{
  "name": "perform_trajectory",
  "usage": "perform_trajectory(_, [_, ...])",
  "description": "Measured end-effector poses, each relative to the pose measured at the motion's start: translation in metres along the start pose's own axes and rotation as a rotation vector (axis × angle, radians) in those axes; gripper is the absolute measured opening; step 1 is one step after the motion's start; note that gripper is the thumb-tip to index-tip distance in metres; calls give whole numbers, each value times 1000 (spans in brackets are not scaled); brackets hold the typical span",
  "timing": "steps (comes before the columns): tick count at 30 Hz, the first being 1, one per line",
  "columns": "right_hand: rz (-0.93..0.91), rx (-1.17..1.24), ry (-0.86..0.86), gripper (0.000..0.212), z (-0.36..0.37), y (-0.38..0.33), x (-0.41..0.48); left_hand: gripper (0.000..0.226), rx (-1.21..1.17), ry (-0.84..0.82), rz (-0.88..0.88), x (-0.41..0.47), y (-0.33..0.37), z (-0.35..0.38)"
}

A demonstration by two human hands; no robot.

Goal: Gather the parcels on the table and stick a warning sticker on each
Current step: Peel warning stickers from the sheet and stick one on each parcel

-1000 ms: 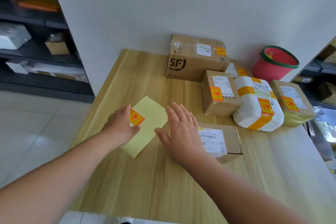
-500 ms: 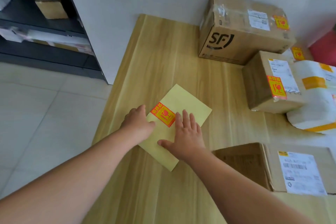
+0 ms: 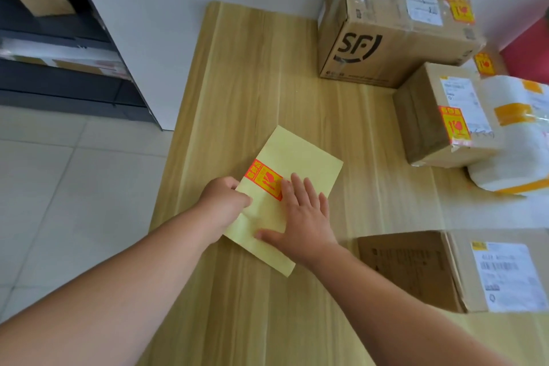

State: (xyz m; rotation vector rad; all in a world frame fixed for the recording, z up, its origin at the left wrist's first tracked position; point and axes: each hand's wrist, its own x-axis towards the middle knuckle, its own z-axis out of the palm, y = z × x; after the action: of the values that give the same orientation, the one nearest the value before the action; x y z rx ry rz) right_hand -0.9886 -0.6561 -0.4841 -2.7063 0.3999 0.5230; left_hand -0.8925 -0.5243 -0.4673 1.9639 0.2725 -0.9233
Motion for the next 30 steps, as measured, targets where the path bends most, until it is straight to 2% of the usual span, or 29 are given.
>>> perform_trajectory(2, [-63,66,106,93,-11,-8,-3,5,-25,-17,19,-6,3,-2])
perform_trajectory(5, [-111,215,308,57,-30,-22,-3,12,-79,-55,77,-19,11,-5])
perform_trajectory(10, [-71,371,327,26,-58,-41,-5,22,-126,-141,238,-46,29,-10])
perform_trajectory(18, [18,615,324,11,-101,-45,-27,37,91,-146,518,-78,51,-19])
perform_trajectory(26, [13,556,383,14,-121,-40,-43,42,139,-153,585,-91,67,-16])
perform_trajectory(30, [-10,585,377,10,-128,-37,-49,36,141,-161,619,-93,76,-12])
